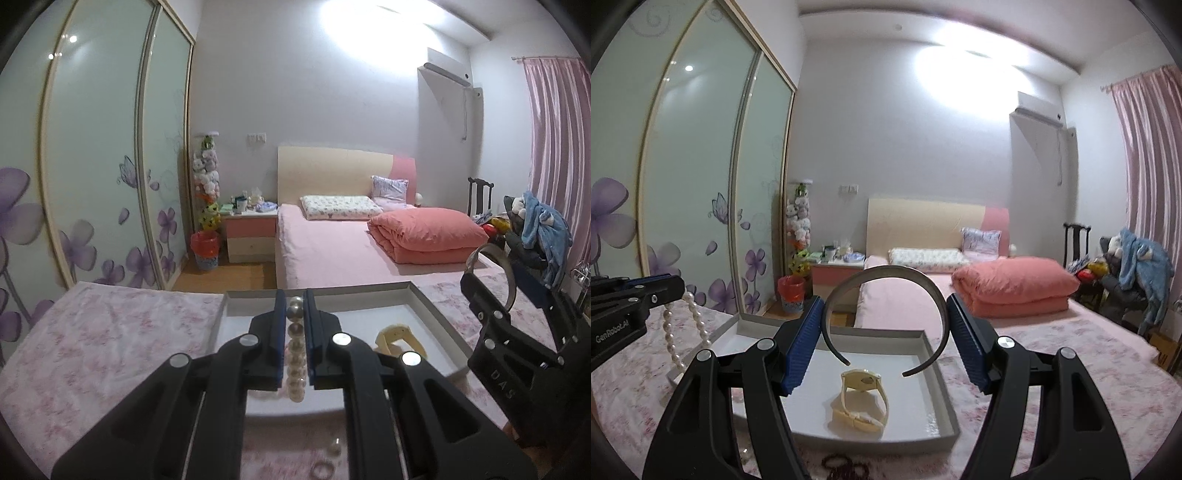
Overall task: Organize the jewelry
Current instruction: 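Lift the pearl bracelet and headband over the grey tray and lower them in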
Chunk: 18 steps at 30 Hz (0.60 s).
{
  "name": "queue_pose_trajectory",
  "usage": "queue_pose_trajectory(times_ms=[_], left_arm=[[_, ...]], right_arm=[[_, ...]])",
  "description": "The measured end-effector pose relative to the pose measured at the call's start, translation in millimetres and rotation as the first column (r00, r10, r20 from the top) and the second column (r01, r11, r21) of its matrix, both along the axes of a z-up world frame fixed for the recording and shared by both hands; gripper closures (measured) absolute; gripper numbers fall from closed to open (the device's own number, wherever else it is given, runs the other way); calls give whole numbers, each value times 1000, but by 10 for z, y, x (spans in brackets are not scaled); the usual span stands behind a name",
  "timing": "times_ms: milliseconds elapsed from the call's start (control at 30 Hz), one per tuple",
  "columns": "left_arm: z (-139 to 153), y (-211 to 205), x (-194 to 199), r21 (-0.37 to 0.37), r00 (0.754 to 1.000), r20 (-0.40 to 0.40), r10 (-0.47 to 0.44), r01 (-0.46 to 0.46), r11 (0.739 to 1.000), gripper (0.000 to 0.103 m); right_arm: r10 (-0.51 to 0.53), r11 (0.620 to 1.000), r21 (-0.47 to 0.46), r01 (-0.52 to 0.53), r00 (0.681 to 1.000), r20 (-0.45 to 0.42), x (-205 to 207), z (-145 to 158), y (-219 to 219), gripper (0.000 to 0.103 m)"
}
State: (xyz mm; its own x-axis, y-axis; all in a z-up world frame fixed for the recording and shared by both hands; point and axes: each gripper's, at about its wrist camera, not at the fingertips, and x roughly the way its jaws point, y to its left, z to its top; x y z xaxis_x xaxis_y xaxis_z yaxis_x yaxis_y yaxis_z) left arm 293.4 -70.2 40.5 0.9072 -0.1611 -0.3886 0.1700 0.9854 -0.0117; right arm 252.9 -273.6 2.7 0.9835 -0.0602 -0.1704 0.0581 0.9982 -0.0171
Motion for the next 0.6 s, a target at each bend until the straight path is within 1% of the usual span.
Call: queue_pose_trajectory(times_ms=[167, 333, 400, 467, 600], left_arm=[[-173, -83, 448, -2, 999, -51, 9, -9, 1000, 93], [-412, -100, 794, -4, 991, -128, 22, -23, 1000, 93], [-485, -62, 849, -23, 988, -153, 26, -30, 999, 91], [-499, -11, 850, -27, 988, -154, 29, -34, 999, 84], [-463, 170, 780, -40, 989, -138, 55, -61, 997, 83]], right_arm=[[-14, 998, 54, 17, 997, -70, 262, -117, -128, 35], [-12, 997, 77, 21, 993, -117, 367, -197, -196, 35], [-3, 997, 81, 15, 990, -143, 393, -239, -194, 35], [2, 997, 80, 12, 986, -168, 443, -262, -149, 35], [15, 998, 65, -2, 979, -205, 521, -291, -55, 35]])
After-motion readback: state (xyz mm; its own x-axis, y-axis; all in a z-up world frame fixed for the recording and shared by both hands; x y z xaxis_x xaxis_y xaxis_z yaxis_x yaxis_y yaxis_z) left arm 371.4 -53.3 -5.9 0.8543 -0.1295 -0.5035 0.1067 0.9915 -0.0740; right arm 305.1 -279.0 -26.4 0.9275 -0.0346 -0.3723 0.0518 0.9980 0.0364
